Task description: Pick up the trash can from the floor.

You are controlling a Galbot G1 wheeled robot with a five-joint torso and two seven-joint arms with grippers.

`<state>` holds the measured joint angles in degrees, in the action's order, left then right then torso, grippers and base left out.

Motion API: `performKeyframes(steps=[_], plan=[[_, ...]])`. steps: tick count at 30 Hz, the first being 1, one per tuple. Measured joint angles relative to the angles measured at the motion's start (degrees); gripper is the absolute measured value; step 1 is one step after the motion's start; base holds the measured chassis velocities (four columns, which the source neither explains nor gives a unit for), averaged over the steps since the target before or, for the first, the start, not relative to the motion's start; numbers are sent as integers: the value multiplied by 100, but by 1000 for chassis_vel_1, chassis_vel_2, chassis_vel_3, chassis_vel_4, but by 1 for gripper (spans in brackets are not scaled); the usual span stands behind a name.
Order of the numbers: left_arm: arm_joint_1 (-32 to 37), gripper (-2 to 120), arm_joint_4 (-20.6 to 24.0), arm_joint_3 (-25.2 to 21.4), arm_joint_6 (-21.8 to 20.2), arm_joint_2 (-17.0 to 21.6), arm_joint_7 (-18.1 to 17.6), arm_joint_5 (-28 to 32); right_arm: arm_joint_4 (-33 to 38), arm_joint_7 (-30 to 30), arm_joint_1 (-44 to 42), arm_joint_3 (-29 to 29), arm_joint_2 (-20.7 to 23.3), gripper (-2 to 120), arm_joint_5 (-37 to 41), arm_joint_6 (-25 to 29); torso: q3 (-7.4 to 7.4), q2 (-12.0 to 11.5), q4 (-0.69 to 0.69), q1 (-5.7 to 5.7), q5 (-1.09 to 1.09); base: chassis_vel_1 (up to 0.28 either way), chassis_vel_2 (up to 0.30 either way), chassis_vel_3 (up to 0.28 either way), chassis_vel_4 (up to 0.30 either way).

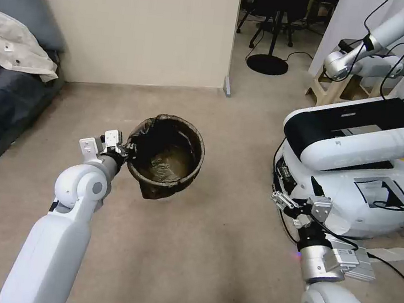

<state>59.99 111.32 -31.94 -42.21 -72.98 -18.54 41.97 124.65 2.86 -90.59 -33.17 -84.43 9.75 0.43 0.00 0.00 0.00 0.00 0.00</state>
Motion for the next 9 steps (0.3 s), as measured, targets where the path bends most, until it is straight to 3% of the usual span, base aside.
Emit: performKeyframes(steps=[9], plan=[[44,4,32,-36,0,8,18,-4,-6,0,-2,0,2,100,3,-6,0,0,1,0,0,0,0,0,0]])
